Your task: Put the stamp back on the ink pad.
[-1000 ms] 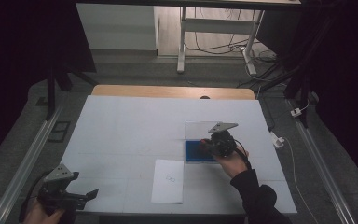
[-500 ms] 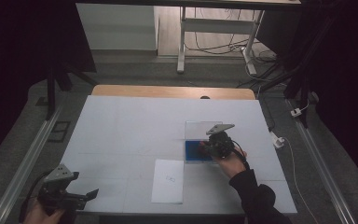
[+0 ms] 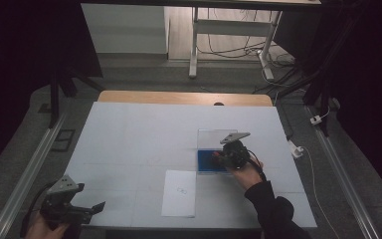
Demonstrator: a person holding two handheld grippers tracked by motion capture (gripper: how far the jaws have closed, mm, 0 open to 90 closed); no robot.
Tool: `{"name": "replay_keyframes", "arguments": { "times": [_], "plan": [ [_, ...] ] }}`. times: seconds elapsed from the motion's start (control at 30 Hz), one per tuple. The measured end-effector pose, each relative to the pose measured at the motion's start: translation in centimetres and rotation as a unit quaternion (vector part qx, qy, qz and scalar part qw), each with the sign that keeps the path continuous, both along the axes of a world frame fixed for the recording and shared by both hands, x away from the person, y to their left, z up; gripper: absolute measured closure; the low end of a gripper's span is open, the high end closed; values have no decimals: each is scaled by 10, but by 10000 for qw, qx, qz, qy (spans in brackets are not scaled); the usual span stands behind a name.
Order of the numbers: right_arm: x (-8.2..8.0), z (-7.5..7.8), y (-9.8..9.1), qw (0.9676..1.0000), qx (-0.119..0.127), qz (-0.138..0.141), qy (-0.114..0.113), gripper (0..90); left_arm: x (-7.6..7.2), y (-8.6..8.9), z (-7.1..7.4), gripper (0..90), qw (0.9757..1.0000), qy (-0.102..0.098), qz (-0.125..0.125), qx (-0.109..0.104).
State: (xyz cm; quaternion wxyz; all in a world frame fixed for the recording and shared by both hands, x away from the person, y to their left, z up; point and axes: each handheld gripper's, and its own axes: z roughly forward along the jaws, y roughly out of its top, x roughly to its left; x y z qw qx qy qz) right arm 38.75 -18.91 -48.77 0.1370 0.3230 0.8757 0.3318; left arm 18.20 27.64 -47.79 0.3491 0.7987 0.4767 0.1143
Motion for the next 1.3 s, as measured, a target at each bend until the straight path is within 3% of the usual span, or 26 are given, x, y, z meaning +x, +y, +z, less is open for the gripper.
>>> {"name": "replay_keyframes", "arguments": {
  "times": [0.4, 0.67, 1.0, 1.3],
  "plan": [
    [-4, 5, -1, 9999, 75, -18, -88, 642, 0, 0, 0, 27, 10000, 2, 0, -6],
    [-9, 9, -3, 9997, 136, -91, -156, 473, 0, 0, 0, 27, 10000, -3, 2, -1],
    [-21, 17, -8, 9991, 363, -191, -44, 231, 0, 1, 0, 27, 10000, -13, 3, -11],
    [-37, 27, -16, 9983, 516, -253, -51, 115, 0, 1, 0, 27, 10000, -10, 19, -38]
  ]
}}
